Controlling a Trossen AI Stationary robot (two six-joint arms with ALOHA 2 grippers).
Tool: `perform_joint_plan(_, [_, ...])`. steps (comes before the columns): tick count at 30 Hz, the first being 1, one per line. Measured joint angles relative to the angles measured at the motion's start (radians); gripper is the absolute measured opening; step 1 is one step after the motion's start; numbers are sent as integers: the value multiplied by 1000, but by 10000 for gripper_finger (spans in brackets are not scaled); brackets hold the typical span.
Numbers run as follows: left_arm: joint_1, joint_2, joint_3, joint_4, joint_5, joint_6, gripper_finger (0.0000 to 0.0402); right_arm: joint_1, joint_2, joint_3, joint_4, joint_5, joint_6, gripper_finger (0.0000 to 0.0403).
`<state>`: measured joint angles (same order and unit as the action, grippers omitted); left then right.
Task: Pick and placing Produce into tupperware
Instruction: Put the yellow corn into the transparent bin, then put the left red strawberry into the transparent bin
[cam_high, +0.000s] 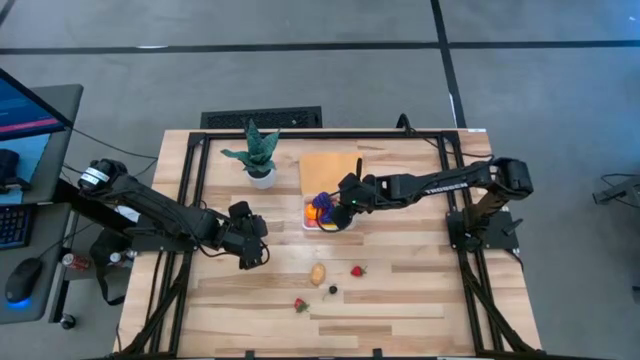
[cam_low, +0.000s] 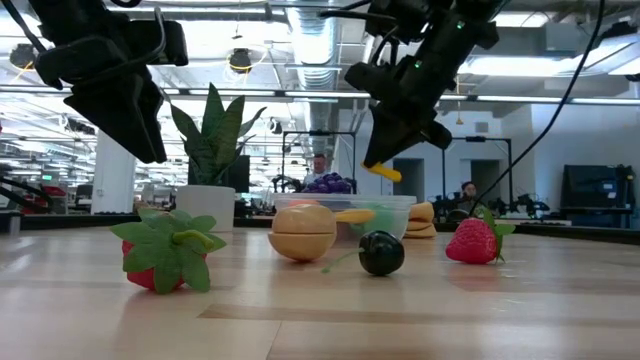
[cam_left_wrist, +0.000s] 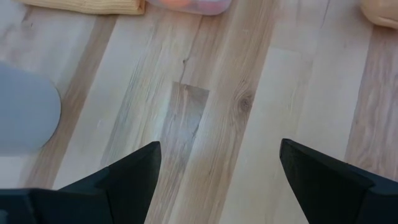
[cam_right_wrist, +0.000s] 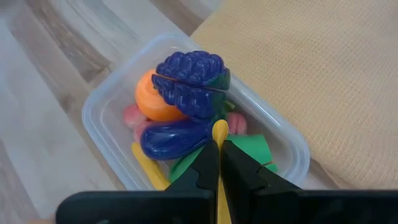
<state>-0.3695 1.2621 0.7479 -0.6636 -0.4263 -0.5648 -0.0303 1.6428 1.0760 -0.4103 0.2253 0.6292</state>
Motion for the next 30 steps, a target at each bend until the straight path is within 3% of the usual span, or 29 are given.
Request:
perform_joint_plan(12, [0,0,0,0,1,0,320,2,0,0,0,0,7,12])
perform_joint_plan(21, [0,0,0,0,2,-1,320,2,-1,0,2,0,19,90])
perform_joint_plan(30, [0,0,0,0,2,0,320,21,-33,0,0,0,-10,131])
